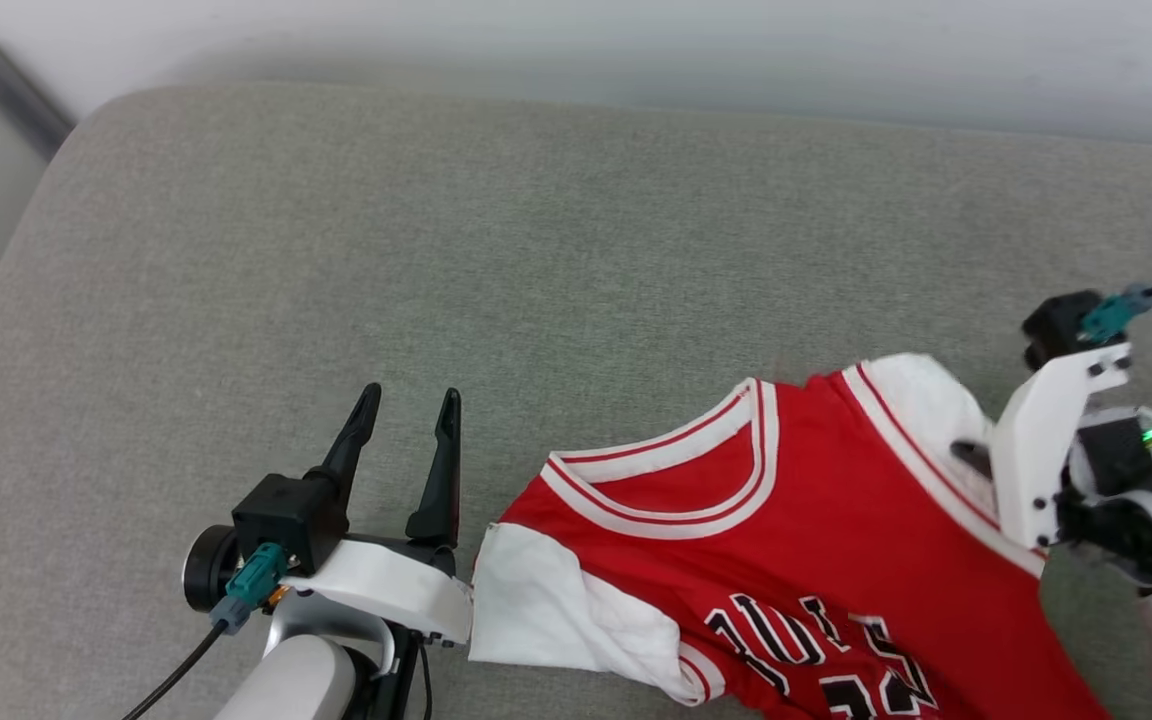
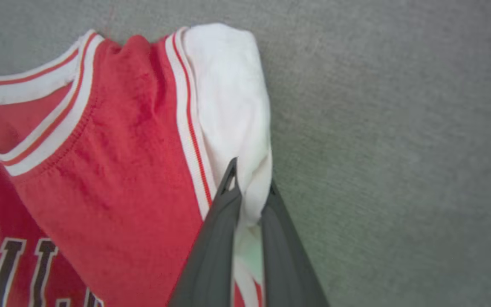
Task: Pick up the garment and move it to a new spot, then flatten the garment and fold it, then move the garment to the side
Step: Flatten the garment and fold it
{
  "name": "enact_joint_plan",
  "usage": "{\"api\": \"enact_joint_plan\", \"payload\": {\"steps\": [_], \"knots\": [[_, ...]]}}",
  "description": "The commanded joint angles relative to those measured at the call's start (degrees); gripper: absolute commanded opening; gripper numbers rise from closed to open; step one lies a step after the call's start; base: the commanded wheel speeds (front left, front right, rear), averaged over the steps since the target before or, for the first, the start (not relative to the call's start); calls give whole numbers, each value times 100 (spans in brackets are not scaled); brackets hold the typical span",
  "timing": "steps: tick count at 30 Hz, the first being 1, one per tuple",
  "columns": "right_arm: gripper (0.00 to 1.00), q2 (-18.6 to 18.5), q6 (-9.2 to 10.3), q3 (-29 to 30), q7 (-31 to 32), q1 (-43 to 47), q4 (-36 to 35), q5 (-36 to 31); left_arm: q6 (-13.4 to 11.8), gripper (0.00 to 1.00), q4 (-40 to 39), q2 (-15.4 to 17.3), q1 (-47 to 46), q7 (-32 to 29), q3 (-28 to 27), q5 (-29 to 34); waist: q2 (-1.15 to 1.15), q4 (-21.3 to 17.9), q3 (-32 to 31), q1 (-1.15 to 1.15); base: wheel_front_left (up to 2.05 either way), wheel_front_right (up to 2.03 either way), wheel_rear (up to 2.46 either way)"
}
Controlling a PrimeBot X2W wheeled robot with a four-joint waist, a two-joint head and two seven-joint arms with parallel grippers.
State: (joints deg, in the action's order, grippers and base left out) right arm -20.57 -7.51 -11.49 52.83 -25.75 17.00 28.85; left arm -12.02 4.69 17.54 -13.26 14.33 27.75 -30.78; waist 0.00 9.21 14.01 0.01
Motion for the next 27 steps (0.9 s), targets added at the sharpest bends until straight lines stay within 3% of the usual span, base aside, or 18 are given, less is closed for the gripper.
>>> {"api": "enact_joint_plan", "payload": {"steps": [1, 9, 15, 20, 21, 22, 27], "knots": [[0, -120, 3, 150, -235, -120, -150, -2, -6, 100, 5, 32, 61, 40, -22, 17, 0, -141, -110, -1, 0, 0, 0], [0, -125, 4, 1376, -461, 505, -568, -162, -51, 100, -22, 127, 194, 33, -70, -1, 0, -460, -358, -1, 0, 0, 0], [0, 254, 3, 2604, -608, 1467, -565, -545, -92, 100, -65, 168, 242, -22, -52, -22, 0, -557, -426, -1, 0, 0, 0], [4, 610, 3, 2944, -1191, 1864, -97, -621, -110, 100, -87, 220, 306, -71, -62, -51, 0, -614, -451, -1, 0, 0, 0], [46, 602, 3, 2918, -1379, 1885, -46, -693, -121, 100, -91, 237, 323, -84, -62, -54, 0, -620, -458, -1, 0, 0, 0], [100, 647, 3, 2903, -1552, 1882, 20, -669, -132, 100, -86, 250, 338, -100, -58, -50, 0, -625, -462, -1, 0, 0, 0], [100, 702, 3, 2817, -2663, 1976, 88, -849, -166, 100, -51, 312, 450, -140, -70, -97, 0, -649, -625, -1, 0, 0, 0]]}}
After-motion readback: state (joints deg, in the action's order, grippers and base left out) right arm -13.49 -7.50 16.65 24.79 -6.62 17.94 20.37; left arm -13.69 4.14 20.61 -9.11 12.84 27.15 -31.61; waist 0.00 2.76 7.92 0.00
